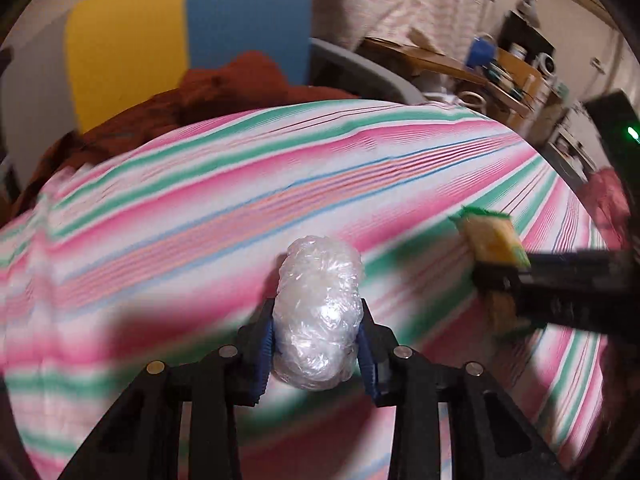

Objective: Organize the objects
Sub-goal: 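Grasp the clear plastic bag ball with the left tool while the right tool holds the crackers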

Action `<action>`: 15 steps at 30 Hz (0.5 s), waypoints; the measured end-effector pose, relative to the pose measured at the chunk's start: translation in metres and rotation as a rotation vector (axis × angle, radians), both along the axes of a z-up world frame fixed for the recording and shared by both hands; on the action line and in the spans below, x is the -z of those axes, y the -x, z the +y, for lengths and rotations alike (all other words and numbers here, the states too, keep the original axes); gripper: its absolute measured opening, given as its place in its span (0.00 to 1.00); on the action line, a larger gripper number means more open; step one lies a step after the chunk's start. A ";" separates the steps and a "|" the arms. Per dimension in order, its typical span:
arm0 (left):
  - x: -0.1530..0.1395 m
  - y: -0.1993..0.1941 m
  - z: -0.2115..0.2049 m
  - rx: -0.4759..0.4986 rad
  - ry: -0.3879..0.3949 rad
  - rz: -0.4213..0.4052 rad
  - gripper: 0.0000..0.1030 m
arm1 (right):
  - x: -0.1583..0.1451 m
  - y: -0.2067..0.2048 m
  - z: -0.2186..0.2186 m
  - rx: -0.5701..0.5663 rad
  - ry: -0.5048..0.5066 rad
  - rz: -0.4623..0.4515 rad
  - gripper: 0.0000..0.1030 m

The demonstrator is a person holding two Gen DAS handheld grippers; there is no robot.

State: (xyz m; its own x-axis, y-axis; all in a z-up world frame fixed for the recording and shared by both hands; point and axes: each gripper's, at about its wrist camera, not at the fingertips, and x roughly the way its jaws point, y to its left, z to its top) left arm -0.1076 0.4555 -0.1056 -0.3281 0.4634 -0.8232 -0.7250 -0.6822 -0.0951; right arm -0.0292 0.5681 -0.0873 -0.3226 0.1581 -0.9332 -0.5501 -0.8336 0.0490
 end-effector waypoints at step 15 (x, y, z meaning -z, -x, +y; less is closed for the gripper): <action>0.003 -0.055 -0.083 -0.108 -0.040 0.045 0.35 | 0.004 0.041 -0.040 -0.457 0.008 0.056 0.49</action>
State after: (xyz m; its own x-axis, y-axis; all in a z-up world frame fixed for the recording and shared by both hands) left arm -0.0524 0.3729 -0.1086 -0.4140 0.4554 -0.7881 -0.6519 -0.7526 -0.0925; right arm -0.0705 0.5285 -0.0916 -0.4071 -0.0194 -0.9132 -0.1229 -0.9895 0.0758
